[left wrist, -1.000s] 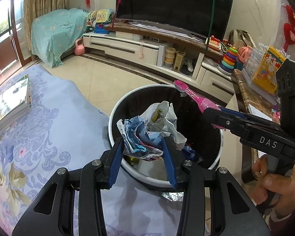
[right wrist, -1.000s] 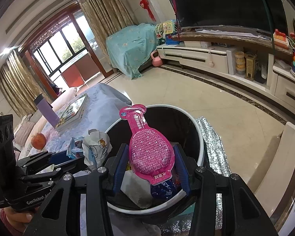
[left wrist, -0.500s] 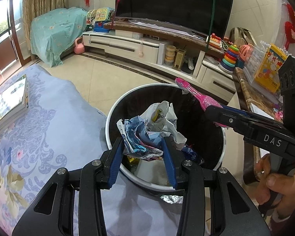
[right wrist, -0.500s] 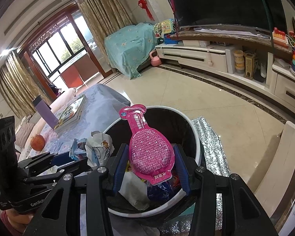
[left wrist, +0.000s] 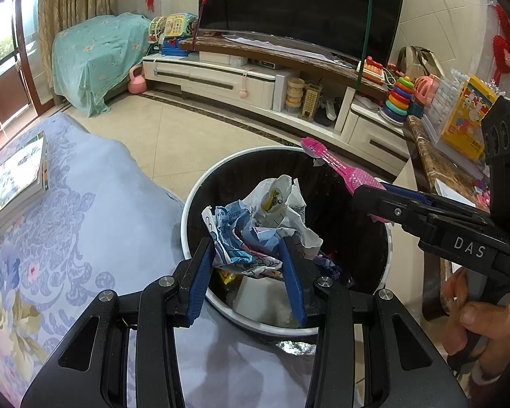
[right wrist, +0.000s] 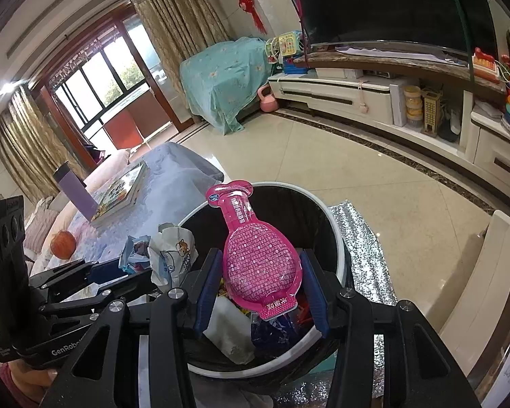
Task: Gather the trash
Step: 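Lower both tools into the bin and open them to release the trash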
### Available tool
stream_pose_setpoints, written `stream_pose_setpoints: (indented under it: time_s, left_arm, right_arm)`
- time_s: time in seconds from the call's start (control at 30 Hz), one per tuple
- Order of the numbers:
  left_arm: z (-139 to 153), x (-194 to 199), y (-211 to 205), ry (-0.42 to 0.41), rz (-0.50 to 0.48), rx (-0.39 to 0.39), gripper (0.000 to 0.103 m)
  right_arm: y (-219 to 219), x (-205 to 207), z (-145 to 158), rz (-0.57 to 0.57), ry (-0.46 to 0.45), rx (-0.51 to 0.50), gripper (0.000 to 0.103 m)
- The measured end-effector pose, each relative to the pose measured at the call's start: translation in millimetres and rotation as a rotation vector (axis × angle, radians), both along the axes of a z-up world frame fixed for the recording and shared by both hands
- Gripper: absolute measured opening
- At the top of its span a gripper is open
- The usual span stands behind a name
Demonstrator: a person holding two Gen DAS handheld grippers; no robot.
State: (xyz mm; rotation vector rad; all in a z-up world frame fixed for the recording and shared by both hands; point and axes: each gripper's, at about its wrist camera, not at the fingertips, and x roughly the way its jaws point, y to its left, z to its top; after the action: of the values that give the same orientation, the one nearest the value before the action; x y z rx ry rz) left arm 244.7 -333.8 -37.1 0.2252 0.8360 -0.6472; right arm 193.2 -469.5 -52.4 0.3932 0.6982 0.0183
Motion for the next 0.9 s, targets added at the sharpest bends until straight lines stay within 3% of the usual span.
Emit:
stream_pose_setpoints:
  time_s: [0.9]
  left_arm:
    - [-2.8, 8.2, -0.9, 0.005, 0.007, 0.015, 0.04]
  right_arm:
    - [0.2, 9.4, -1.7, 0.018, 0.018, 0.004, 0.049]
